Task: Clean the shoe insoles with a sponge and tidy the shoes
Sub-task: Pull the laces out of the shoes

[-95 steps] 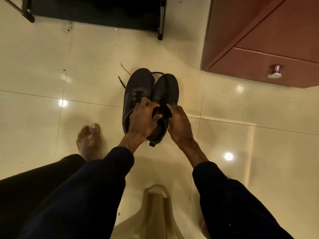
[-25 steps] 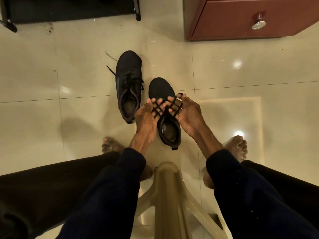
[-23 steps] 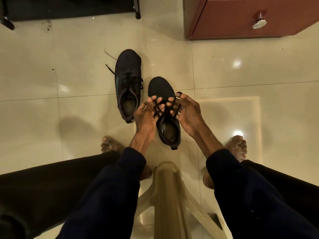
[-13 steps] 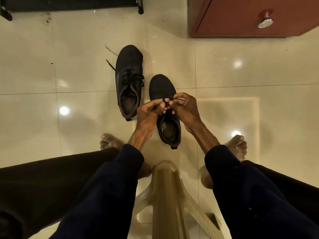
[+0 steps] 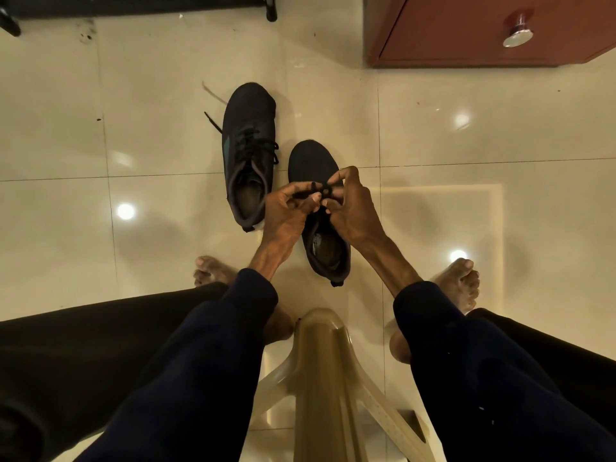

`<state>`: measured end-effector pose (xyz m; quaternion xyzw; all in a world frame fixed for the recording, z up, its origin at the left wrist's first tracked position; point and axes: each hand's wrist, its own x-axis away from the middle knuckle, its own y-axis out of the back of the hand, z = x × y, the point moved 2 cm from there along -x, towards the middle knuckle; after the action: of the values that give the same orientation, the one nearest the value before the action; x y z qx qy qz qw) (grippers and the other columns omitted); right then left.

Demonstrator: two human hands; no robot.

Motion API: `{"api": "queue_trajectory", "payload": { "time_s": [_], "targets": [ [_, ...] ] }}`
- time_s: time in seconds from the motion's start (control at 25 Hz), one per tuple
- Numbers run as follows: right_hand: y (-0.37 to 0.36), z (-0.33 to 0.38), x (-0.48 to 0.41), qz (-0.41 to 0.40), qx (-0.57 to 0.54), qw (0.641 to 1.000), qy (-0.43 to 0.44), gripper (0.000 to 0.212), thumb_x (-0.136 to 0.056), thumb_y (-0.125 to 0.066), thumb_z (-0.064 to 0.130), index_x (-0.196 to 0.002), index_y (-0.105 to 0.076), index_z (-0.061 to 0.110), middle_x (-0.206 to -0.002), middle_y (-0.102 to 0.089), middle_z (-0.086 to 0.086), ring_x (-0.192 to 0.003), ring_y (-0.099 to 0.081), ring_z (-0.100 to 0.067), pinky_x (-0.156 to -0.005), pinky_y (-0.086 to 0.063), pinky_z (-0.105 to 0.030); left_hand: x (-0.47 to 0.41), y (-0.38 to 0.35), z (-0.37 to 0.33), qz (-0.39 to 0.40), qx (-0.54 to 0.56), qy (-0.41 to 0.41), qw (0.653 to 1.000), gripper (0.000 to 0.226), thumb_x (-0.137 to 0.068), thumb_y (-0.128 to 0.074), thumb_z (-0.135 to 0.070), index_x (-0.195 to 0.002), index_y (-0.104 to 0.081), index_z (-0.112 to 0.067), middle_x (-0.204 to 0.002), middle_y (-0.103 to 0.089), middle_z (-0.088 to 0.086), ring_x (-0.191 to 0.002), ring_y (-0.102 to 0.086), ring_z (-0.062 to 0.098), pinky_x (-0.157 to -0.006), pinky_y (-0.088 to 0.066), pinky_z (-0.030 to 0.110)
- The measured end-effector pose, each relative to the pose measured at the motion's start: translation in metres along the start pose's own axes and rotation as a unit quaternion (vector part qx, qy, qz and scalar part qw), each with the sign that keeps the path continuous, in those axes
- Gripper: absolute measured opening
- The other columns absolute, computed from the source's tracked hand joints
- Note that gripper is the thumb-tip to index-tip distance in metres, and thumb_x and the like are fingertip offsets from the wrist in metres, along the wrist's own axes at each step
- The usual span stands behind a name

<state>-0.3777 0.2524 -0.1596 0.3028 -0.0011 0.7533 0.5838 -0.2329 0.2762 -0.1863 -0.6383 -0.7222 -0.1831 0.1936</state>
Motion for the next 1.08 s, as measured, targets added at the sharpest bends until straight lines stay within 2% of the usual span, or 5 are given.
{"api": "queue_trajectory", "payload": {
  "time_s": [0.16,0.32,0.48,0.76,1.08],
  "targets": [
    [-0.002,0.001,0.002,-0.037,0.0,0.999,0.025,0.044,-0.093,-0.067,-0.001,-0.125,-0.039,0.009,-0.099,-0.07,-0.008,-0.084,-0.071,-0.006,-0.073,-0.059,-0.016,0.003,-0.009,-0.006,-0.122,0.0,0.032,0.992,0.015,-0.087,-0.079,-0.005,-0.101,-0.074,-0.002,-0.09,-0.076,0.009,-0.074,-0.073,0.013,-0.069,-0.06,0.024],
    [-0.011,-0.008,0.004,-0.079,0.05,0.994,0.063,0.02,-0.094,-0.069,0.004,-0.114,-0.07,0.007,-0.102,-0.074,-0.006,-0.088,-0.069,-0.005,-0.086,-0.058,-0.02,0.008,-0.019,-0.009,-0.21,0.048,0.094,0.972,0.014,-0.081,-0.085,-0.004,-0.091,-0.075,-0.003,-0.075,-0.074,0.005,-0.06,-0.071,0.009,-0.059,-0.057,0.022],
    [-0.01,-0.009,0.001,-0.039,0.132,0.987,0.087,0.016,-0.096,-0.063,0.002,-0.105,-0.076,0.006,-0.1,-0.069,-0.007,-0.086,-0.06,-0.011,-0.079,-0.042,0.0,0.012,-0.013,-0.007,-0.174,0.017,0.061,0.983,0.011,-0.083,-0.084,-0.009,-0.089,-0.075,-0.013,-0.083,-0.076,0.003,-0.072,-0.075,0.011,-0.068,-0.06,0.022],
    [-0.006,-0.011,-0.005,-0.005,0.12,0.993,-0.001,0.015,-0.098,-0.063,0.006,-0.103,-0.077,0.006,-0.098,-0.073,-0.006,-0.081,-0.062,-0.007,-0.07,-0.039,0.005,0.014,-0.007,-0.011,-0.064,-0.132,-0.062,0.987,0.006,-0.091,-0.075,-0.007,-0.095,-0.07,-0.011,-0.088,-0.073,-0.001,-0.083,-0.073,0.009,-0.079,-0.06,0.023],
    [0.006,-0.014,0.004,-0.002,-0.068,0.996,-0.06,0.026,-0.084,-0.08,0.006,-0.108,-0.072,0.01,-0.097,-0.076,0.0,-0.085,-0.073,-0.004,-0.078,-0.057,-0.017,-0.002,-0.01,-0.009,-0.091,-0.089,0.089,0.988,0.008,-0.093,-0.075,-0.019,-0.091,-0.072,-0.012,-0.08,-0.075,0.005,-0.07,-0.073,0.012,-0.065,-0.059,0.024]
  ]
}}
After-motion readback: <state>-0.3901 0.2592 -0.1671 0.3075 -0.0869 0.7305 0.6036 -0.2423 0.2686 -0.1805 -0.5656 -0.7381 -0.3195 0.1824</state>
